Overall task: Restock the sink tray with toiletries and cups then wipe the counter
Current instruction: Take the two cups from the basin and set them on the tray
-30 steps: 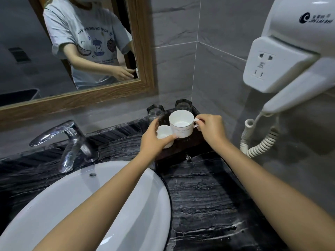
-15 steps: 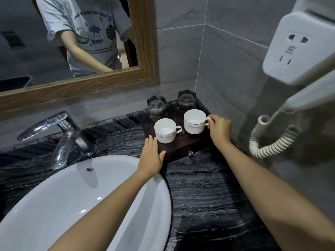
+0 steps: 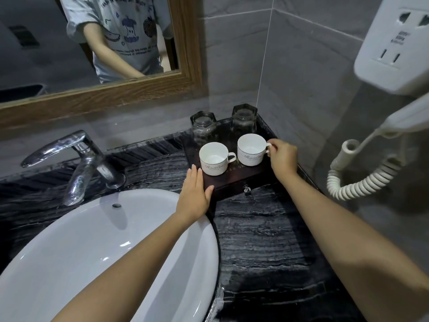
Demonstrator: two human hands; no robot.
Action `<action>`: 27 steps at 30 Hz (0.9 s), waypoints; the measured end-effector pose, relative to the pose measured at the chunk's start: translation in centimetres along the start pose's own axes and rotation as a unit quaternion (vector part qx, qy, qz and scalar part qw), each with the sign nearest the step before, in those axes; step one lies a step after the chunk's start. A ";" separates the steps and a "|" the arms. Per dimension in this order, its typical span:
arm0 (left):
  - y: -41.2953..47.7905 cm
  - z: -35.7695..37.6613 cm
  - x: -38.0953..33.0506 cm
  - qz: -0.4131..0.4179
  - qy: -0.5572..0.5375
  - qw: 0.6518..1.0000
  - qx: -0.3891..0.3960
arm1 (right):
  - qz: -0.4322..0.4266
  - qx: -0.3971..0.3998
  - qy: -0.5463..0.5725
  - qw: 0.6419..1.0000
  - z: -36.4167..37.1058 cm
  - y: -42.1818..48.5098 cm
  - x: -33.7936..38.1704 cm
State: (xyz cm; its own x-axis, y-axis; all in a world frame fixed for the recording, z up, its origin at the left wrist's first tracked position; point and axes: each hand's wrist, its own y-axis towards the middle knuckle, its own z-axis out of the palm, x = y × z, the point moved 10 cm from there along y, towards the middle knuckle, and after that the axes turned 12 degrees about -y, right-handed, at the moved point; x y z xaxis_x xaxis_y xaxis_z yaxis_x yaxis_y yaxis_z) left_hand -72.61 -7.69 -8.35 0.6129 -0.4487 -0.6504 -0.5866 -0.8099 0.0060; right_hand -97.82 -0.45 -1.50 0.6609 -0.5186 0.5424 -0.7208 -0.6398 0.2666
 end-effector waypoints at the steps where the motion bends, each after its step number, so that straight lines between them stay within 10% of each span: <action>1: 0.0 0.0 0.0 0.000 0.002 1.000 0.000 | 0.002 0.003 0.000 1.000 0.1 0.1 0.0; 27: -5.7 -4.5 2.4 -0.043 0.172 0.980 0.092 | 0.035 0.174 -0.190 0.966 -0.1 -11.5 2.8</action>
State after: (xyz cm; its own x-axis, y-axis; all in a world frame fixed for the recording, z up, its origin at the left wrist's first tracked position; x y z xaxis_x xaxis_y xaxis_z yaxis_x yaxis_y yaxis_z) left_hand -65.38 -5.88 -6.52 0.7884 -0.5079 -0.3470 -0.5905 -0.7830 -0.1956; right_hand -87.70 5.50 -2.92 0.6893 -0.6965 0.1997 -0.6969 -0.7127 -0.0802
